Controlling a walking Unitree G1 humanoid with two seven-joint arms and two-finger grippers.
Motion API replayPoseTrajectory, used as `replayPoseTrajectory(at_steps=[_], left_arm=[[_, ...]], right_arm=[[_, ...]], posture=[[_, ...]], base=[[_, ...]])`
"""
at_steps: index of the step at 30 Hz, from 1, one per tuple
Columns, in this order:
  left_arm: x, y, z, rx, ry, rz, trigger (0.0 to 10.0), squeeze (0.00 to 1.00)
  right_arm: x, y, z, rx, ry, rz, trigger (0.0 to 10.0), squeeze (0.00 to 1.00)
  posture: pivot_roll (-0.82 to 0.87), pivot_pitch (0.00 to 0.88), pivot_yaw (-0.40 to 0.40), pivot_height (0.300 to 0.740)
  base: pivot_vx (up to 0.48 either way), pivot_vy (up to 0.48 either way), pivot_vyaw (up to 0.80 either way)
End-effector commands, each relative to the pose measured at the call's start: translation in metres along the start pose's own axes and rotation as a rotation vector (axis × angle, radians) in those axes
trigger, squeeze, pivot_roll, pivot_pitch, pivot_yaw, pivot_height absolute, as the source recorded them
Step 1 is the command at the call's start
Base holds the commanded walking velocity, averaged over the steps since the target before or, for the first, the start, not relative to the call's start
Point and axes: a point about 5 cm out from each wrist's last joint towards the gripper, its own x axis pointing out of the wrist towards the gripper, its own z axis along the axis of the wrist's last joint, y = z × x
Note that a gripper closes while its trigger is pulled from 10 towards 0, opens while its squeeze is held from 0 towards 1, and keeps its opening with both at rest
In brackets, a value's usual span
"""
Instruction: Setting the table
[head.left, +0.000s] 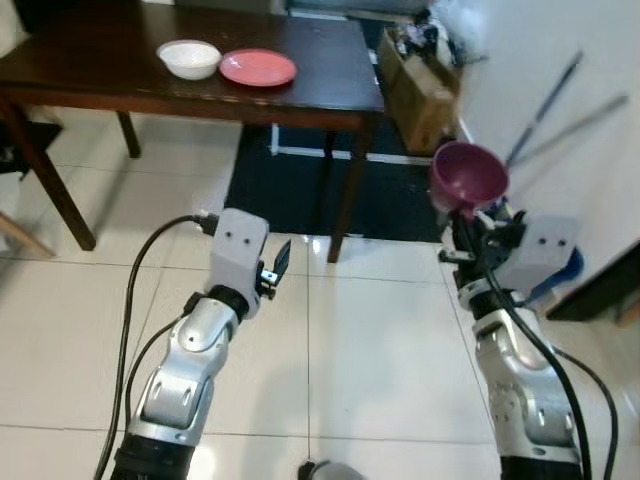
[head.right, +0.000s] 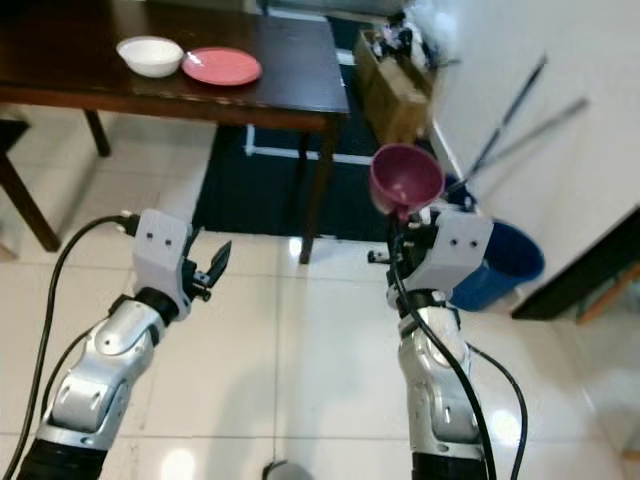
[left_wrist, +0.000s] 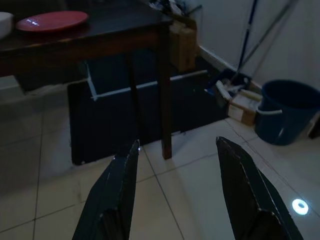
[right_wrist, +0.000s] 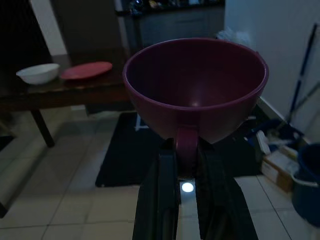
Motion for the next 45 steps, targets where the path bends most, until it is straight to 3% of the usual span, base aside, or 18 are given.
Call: replayPoseTrajectory(at_steps=[1,11,32,45], left_arm=[[0.001,-0.003,-0.003,0.006,0.006,-0.015,10.0,0.0],[0.003,-0.002,0.0,0.061,-0.04,0.014,10.0,0.0],[0.003,-0.009,0.001,0.065,-0.057,-0.023,10.0,0.0],[0.004,-0.009,0.0,0.065,-0.057,-0.032,10.0,0.0]], right_arm=[[-0.001,-0.002,-0.002,0.01,0.015,0.005,10.0,0.0],[-0.005,0.012,-0.005,0.063,0.039,0.1,10.0,0.0],[-0.005,0.002,-0.007,0.07,0.053,0.05,10.0,0.0],[-0.004,0.0,-0.006,0.063,0.05,0.039,10.0,0.0]], posture=[[-0.18,0.018,0.005,0.74],[-0.18,0.027,0.007,0.74],[-0.18,0.032,0.009,0.74],[-0.19,0.03,0.012,0.74]], base=[[0.0,0.0,-0.8],[0.307,0.0,0.0],[0.475,0.0,0.0],[0.447,0.0,-0.65]])
